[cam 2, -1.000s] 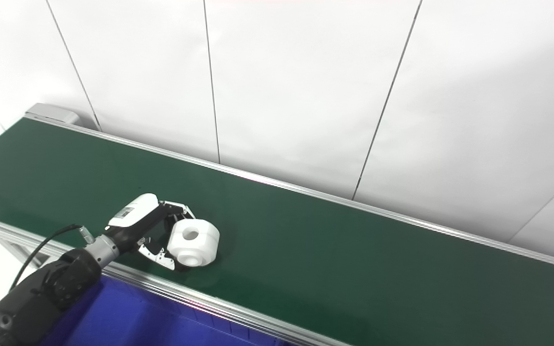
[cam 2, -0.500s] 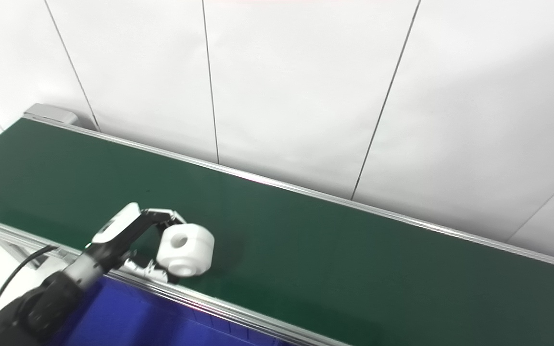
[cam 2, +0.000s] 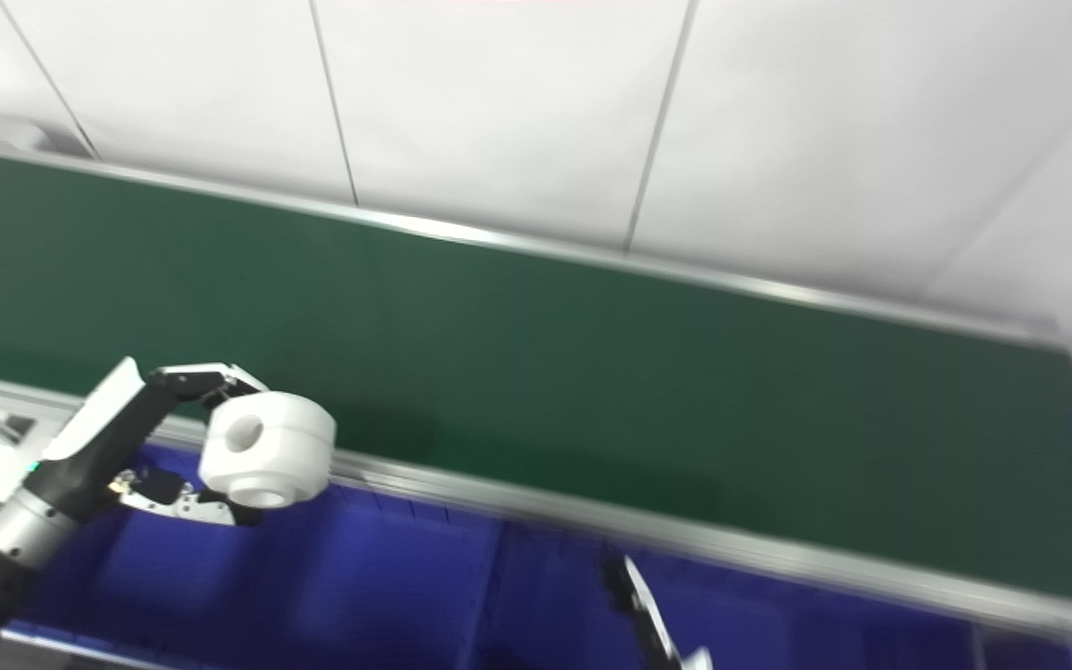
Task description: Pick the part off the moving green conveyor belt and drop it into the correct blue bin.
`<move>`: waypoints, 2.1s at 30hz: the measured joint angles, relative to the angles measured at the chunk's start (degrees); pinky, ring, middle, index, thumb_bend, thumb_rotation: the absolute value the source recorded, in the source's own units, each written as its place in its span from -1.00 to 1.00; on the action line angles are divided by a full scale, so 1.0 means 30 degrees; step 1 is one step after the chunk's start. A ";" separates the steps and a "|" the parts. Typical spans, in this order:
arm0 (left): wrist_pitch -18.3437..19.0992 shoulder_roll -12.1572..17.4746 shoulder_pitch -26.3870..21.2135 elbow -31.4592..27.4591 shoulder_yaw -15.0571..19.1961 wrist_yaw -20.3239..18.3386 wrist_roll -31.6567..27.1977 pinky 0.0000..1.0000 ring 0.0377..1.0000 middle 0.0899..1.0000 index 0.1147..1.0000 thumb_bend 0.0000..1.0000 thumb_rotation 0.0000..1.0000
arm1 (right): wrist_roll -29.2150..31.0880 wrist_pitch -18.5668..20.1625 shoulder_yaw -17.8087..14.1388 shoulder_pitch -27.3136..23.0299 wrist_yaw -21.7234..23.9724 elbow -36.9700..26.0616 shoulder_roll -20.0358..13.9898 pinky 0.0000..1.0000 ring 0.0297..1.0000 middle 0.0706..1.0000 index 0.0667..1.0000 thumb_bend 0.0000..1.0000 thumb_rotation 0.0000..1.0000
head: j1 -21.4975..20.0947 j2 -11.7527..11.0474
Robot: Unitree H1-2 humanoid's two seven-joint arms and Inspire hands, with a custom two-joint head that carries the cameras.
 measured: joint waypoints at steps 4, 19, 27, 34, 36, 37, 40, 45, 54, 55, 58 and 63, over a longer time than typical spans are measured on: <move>0.0008 0.0008 0.0980 0.0001 -0.0232 -0.0709 0.0810 -0.36 -0.26 -0.24 -0.09 0.03 -1.00 | -0.0155 0.0000 -0.0913 0.0548 0.1060 -0.0687 0.0323 0.59 0.67 0.72 0.80 0.67 0.41 | 0.0027 0.0444; 0.0073 -0.0084 0.1322 0.2546 -0.1165 -0.0668 0.4482 -0.64 -0.57 -0.16 -0.15 0.04 -1.00 | -0.0399 0.0001 -0.2910 0.1284 0.3647 -0.1478 0.1320 0.57 0.66 0.70 0.77 0.68 0.40 | 0.0467 0.0680; 0.2454 -0.1257 0.1248 0.2840 -0.0842 -0.1045 0.4919 0.25 0.40 0.47 0.45 0.17 -0.47 | -0.0435 -0.0001 -0.3243 0.1308 0.3936 -0.1479 0.1756 0.55 0.64 0.70 0.77 0.67 0.41 | 0.0379 0.0621; 0.4043 -0.1285 0.0888 0.2844 -0.1376 -0.2213 0.4869 0.76 0.90 0.98 0.98 0.43 0.42 | -0.0466 -0.0002 -0.3389 0.1315 0.4254 -0.1481 0.1818 0.56 0.65 0.70 0.77 0.66 0.39 | 0.0321 0.0591; 0.4090 -0.1387 0.0891 0.2838 -0.1479 -0.2357 0.4420 0.80 0.94 1.00 1.00 0.49 0.46 | -0.0513 -0.0002 -0.3406 0.1339 0.4252 -0.1481 0.1860 0.56 0.65 0.70 0.77 0.66 0.40 | 0.0379 0.0591; 0.4090 -0.1442 0.0892 0.2814 -0.1480 -0.2379 0.4203 0.81 0.95 1.00 1.00 0.50 0.45 | -0.0569 -0.0002 -0.3409 0.1345 0.4253 -0.1481 0.1877 0.56 0.65 0.70 0.77 0.66 0.40 | 0.0379 0.0591; 0.4078 -0.1732 0.1000 0.2389 -0.1451 -0.2409 0.3105 0.86 0.97 1.00 1.00 0.54 0.39 | -0.0635 -0.0001 -0.3462 0.1351 0.4266 -0.1481 0.1938 0.56 0.66 0.70 0.77 0.66 0.40 | 0.0321 0.0591; 0.2751 -0.2035 0.1326 0.1647 -0.1781 -0.2517 0.0902 0.77 0.89 0.96 0.97 0.75 0.31 | -0.0630 -0.0002 -0.3437 0.1348 0.4275 -0.1481 0.2046 0.58 0.66 0.70 0.77 0.68 0.40 | -0.0324 0.0621; 0.0210 -0.2697 0.1451 0.0681 -0.3738 -0.2565 -0.2558 0.66 0.77 0.80 0.79 0.77 0.12 | -0.0980 -0.0002 -0.3162 0.1384 0.4214 -0.1283 0.2425 0.53 0.64 0.70 0.78 0.71 0.34 | -0.3480 0.0182; 0.0148 -0.2734 0.1435 0.0544 -0.3953 -0.2584 -0.2843 0.66 0.77 0.80 0.79 0.76 0.11 | -0.1097 -0.0002 -0.3122 0.1383 0.4208 -0.1249 0.2482 0.53 0.64 0.71 0.78 0.72 0.34 | -0.4184 0.0065; 0.0137 -0.2783 0.1384 0.0432 -0.4555 -0.2569 -0.3203 0.68 0.77 0.80 0.79 0.76 0.11 | -0.1374 -0.0002 -0.3101 0.1466 0.4167 -0.1165 0.2773 0.53 0.65 0.71 0.80 0.71 0.34 | -0.6026 -0.0169; 0.0138 -0.3149 0.1382 0.0363 -0.4974 -0.2500 -0.3497 0.75 0.78 0.79 0.80 0.74 0.14 | -0.1955 -0.0002 -0.2853 0.1608 0.3705 -0.1024 0.3174 0.56 0.67 0.73 0.81 0.66 0.26 | -0.6883 -0.0170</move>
